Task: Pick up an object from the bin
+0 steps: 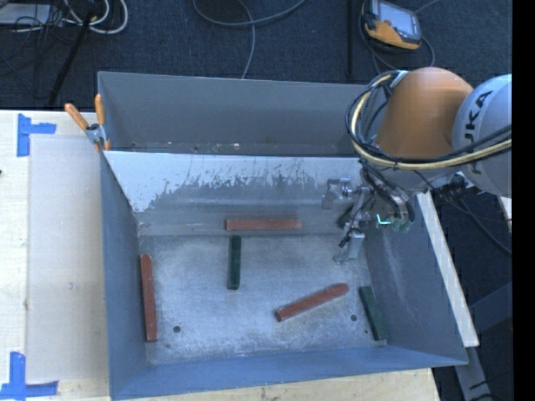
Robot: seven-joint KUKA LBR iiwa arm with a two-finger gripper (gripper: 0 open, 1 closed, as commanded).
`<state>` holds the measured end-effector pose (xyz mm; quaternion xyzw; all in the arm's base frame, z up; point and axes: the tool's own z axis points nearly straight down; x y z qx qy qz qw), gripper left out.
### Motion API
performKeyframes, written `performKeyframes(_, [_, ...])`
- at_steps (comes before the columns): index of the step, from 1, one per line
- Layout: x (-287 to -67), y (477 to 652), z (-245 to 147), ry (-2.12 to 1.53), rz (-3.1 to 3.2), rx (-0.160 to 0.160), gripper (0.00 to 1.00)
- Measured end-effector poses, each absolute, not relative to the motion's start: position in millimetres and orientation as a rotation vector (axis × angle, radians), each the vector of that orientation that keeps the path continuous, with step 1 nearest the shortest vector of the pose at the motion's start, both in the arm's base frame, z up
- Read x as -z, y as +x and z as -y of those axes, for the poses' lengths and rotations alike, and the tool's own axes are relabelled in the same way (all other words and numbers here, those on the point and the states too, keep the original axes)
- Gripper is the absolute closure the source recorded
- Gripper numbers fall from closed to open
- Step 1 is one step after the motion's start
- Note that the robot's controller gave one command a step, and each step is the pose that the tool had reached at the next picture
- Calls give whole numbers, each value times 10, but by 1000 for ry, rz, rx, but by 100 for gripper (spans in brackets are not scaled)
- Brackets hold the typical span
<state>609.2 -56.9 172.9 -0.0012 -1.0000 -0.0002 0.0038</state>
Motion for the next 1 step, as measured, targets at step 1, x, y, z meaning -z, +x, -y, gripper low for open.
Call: performKeyframes(1, [-1273,5587,840,-180,3130,1,0])
